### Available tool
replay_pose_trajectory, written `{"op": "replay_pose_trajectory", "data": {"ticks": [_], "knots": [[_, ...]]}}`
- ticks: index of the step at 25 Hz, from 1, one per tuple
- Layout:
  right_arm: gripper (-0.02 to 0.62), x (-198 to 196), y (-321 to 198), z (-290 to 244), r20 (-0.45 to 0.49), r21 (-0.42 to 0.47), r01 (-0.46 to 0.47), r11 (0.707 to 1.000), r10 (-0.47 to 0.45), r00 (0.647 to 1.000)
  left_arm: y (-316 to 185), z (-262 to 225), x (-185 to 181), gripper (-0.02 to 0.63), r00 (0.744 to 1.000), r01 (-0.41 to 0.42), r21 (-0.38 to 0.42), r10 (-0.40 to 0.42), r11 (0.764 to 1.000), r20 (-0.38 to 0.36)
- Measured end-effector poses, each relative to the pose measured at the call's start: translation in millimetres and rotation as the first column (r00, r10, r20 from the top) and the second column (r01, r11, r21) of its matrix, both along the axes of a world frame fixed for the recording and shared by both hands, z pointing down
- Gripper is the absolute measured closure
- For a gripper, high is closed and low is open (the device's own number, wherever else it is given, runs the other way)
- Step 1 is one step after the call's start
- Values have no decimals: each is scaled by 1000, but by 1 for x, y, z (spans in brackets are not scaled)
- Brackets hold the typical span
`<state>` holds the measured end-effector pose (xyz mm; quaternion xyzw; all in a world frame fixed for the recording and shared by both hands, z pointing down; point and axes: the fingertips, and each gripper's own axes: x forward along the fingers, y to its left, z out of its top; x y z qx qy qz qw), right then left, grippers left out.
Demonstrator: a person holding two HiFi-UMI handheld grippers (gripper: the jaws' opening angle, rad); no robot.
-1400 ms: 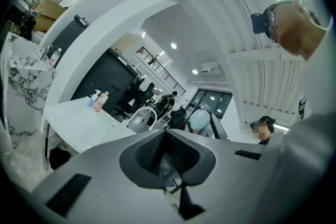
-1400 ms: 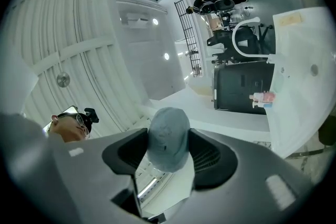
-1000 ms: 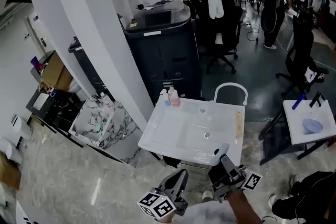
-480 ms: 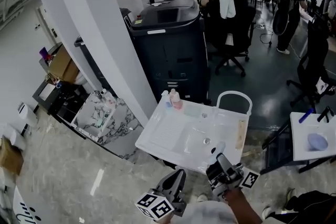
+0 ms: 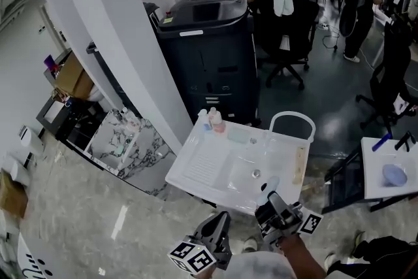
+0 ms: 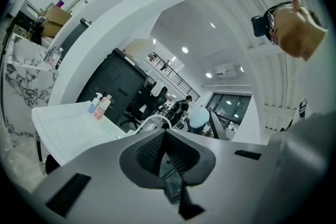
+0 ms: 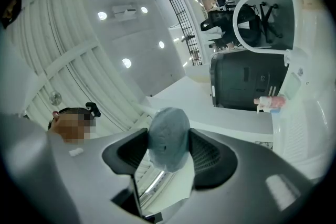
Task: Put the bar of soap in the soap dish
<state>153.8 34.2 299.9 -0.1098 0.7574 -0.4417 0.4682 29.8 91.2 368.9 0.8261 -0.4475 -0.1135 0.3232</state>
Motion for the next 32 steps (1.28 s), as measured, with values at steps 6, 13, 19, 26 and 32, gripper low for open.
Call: {"op": "replay_pose_trajectory", "data": {"ticks": [6,13,19,26,32], "knots": [[333,-10,-21,0,-18,-6,-30,1000,30,999,-30,2,-10,601,999,-34,-7,34,999,-25],[333,-31,-58,7,-42,-9,-77,997,76,996,-80,5,-34,601,994,-101,-19,101,995,-29],[333,-62,-104,12,-28,-20,-94,995,94,995,-144,-3,-76,601,992,-127,-11,127,992,-15],[333,-88,-147,11,-27,-21,-186,982,185,982,-201,-9,-97,601,970,-241,15,241,970,-12],[333,-107,-167,5,-21,18,-266,964,267,964,-228,-7,-109,601,937,-347,29,348,937,-23]]}}
